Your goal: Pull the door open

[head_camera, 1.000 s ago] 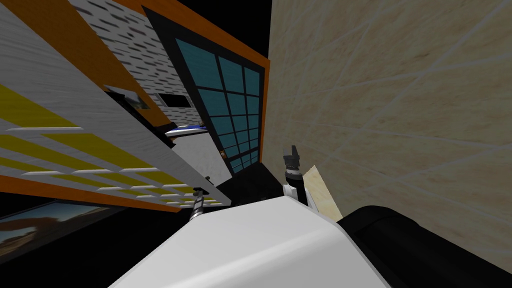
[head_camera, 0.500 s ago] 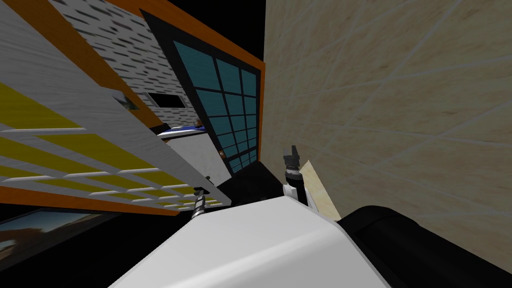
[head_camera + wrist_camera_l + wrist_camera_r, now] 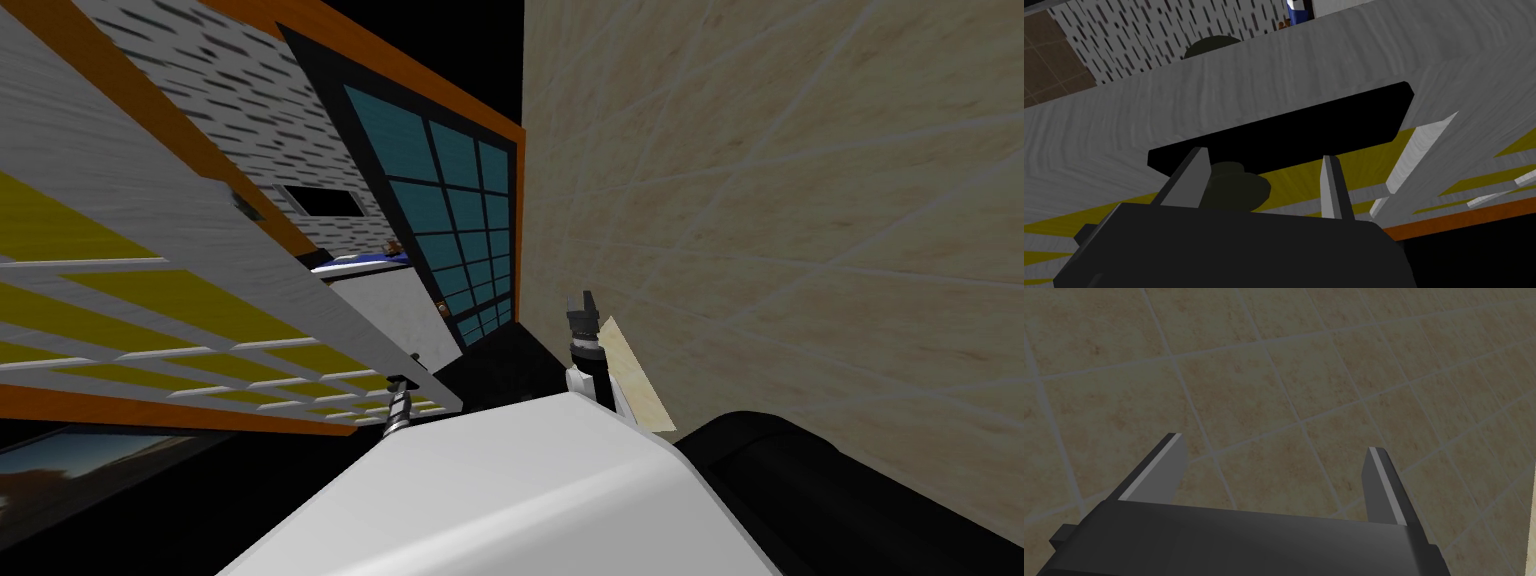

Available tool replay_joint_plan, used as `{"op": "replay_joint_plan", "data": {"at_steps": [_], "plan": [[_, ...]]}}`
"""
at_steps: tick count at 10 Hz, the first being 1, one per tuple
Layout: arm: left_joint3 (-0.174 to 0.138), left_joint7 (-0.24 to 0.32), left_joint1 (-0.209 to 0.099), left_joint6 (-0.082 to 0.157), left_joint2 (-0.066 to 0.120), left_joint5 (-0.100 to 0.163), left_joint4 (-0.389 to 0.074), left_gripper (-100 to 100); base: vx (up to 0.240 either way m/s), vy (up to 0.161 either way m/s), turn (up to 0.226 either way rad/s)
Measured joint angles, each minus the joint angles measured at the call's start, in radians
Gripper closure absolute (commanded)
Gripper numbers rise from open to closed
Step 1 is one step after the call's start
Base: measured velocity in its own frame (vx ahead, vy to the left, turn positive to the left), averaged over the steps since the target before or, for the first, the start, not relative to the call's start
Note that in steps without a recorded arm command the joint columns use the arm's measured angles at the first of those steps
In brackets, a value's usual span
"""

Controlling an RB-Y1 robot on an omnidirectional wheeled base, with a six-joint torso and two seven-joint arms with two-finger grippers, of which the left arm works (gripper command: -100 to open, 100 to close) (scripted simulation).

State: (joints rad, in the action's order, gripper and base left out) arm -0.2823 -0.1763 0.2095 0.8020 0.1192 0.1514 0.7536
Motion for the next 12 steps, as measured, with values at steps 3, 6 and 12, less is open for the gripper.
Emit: {"op": "replay_joint_plan", "data": {"at_steps": [3,6,12], "plan": [[0.015,0.076,-0.014,0.017,0.008,0.01,-0.021,100,-0.061,0.045,-0.087],[0.02,0.113,-0.034,0.036,0.014,0.014,-0.05,100,-0.009,-0.003,0.012],[0.03,0.143,-0.004,0.003,0.003,0.018,0.027,100,-0.014,0.011,-0.023]]}}
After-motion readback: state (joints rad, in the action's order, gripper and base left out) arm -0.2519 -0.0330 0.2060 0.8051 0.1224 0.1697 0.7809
